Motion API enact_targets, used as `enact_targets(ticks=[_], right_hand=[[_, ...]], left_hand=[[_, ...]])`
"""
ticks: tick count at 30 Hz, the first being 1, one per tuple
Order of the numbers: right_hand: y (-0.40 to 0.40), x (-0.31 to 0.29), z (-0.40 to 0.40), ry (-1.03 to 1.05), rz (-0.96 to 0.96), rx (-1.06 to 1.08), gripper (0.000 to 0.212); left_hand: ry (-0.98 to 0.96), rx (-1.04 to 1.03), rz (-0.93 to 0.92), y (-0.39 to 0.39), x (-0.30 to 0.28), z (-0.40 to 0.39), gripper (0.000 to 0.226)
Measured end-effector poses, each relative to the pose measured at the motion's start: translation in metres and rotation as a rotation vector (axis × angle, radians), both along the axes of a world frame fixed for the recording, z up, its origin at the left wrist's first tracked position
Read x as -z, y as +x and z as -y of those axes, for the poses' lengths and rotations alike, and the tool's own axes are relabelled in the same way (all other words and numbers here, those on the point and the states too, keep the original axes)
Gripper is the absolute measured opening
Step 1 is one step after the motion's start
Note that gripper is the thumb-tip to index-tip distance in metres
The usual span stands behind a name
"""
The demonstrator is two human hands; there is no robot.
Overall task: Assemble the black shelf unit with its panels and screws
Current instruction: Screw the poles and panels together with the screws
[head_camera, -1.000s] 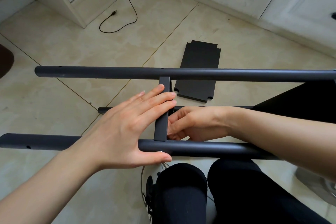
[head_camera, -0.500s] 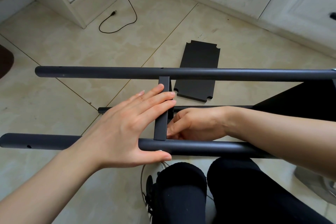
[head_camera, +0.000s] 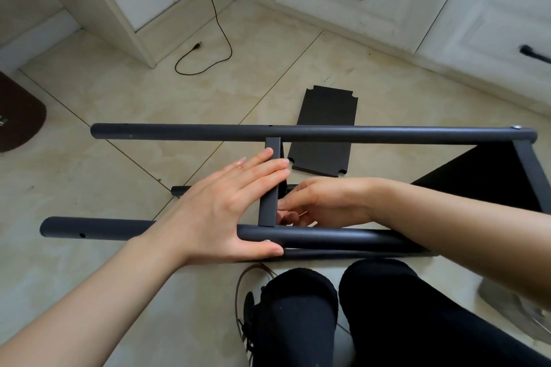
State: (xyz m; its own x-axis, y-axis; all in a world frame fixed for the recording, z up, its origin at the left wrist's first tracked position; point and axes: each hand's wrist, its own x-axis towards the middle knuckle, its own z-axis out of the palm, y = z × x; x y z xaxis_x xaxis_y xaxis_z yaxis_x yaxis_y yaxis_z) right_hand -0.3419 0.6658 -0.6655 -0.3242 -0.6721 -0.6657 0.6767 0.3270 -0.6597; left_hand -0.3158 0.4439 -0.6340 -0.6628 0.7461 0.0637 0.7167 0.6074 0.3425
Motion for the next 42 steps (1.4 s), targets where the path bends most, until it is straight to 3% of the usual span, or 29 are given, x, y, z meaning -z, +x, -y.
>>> enact_targets(ticks=[3, 7, 13, 17, 20, 22, 25, 28, 30, 32, 34, 36, 42], right_hand=[[0.003, -0.011, -0.011, 0.13, -0.105, 0.021, 0.019], [0.013, -0.027, -0.025, 0.393, -0.383, 0.05, 0.013], [0.024, -0.057, -0.049, 0.475, -0.559, 0.145, 0.016], [0.025, -0.075, -0.053, 0.497, -0.672, 0.185, 0.016], [0.017, -0.082, -0.054, 0.552, -0.858, 0.23, 0.011], [0.009, -0.082, -0.056, 0.661, -1.042, 0.225, 0.013], [-0.005, -0.076, -0.061, 0.802, -1.234, 0.16, 0.024], [-0.016, -0.069, -0.064, 0.944, -1.297, 0.027, 0.04], [-0.022, -0.065, -0.063, 1.02, -1.319, -0.064, 0.045], [-0.028, -0.06, -0.06, 1.026, -1.277, -0.119, 0.044], [-0.03, -0.057, -0.058, 0.997, -1.218, -0.126, 0.039], [-0.031, -0.055, -0.058, 0.977, -1.209, -0.119, 0.035], [-0.029, -0.05, -0.062, 0.924, -1.267, -0.028, 0.029]], left_hand=[[-0.009, 0.006, -0.063, 0.001, -0.002, -0.001, 0.094], [-0.031, 0.0, -0.199, 0.011, -0.002, -0.002, 0.085], [-0.04, -0.178, -0.184, 0.038, -0.007, -0.01, 0.073], [0.033, -0.365, -0.157, 0.061, -0.015, -0.017, 0.051], [0.13, -0.411, -0.262, 0.076, -0.022, -0.015, 0.014], [0.156, -0.465, -0.303, 0.084, -0.025, -0.01, 0.016], [0.239, -0.762, -0.045, 0.099, -0.025, -0.008, 0.036], [0.362, -1.053, 0.587, 0.105, -0.014, -0.014, 0.031], [0.595, -1.146, 0.892, 0.103, -0.007, -0.021, 0.03], [0.919, -1.198, 1.084, 0.098, -0.005, -0.03, 0.042], [1.193, -1.243, 1.191, 0.09, -0.003, -0.038, 0.049], [1.341, -1.296, 1.226, 0.082, -0.003, -0.043, 0.044], [1.414, -1.358, 1.217, 0.075, -0.003, -0.051, 0.034]])
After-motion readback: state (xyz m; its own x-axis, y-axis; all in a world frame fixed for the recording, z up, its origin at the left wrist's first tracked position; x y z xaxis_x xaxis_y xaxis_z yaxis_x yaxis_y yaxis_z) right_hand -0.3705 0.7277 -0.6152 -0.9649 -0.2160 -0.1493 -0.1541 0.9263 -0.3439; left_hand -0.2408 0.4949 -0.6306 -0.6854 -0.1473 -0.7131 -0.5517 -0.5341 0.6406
